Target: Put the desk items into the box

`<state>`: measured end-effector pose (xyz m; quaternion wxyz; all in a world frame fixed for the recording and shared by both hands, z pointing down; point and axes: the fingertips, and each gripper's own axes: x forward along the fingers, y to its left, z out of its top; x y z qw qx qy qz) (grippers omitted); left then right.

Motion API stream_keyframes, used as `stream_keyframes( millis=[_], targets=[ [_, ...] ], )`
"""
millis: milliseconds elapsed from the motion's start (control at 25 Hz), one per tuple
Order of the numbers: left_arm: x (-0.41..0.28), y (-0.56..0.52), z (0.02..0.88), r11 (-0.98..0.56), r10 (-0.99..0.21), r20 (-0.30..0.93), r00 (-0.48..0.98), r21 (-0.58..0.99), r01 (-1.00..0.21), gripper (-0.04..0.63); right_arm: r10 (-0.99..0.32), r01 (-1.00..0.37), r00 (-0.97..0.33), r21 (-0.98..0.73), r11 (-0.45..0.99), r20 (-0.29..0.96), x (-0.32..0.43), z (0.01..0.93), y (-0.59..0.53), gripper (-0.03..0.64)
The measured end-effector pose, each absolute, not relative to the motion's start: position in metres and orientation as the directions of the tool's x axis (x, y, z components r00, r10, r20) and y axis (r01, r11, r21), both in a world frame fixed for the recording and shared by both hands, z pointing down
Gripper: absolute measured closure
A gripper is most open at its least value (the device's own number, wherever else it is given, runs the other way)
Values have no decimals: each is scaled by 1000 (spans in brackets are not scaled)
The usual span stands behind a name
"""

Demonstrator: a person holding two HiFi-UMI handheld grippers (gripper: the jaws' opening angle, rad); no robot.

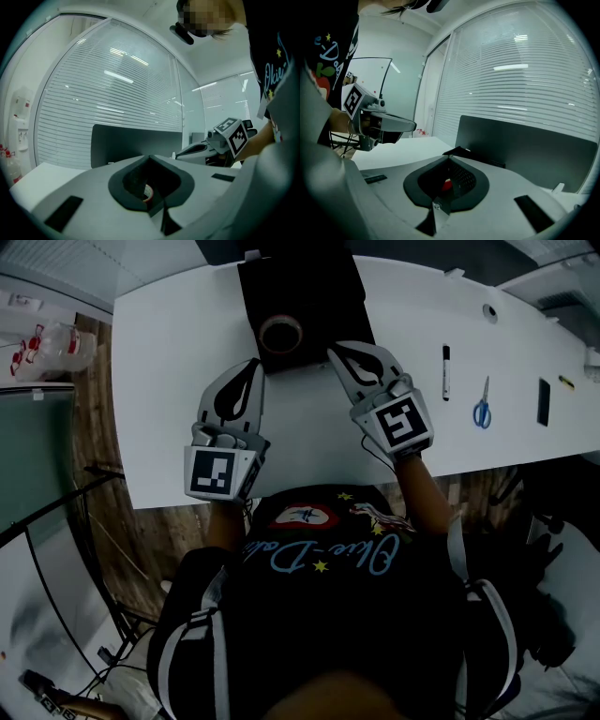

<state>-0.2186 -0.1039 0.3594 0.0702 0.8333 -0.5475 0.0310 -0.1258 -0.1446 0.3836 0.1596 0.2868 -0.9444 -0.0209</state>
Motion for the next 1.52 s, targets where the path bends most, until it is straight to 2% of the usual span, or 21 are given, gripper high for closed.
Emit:
stream_keyframes(
  millis=[440,960,1520],
  targets=[
    [-162,-114,351,-458,-877,124,463,71,-886,598,-623,-616,-734,122,779,272,-64,378,-149,598],
    [-80,-127,350,-570,-809,127,573,66,-819,598,-743,-745,-611,121,657,271,43,375,-153,598],
    [-16,-145,357,-638,-754,142,641,71,-767,598,-820,-839,-464,130,528,334,135,394,-167,598]
  ],
)
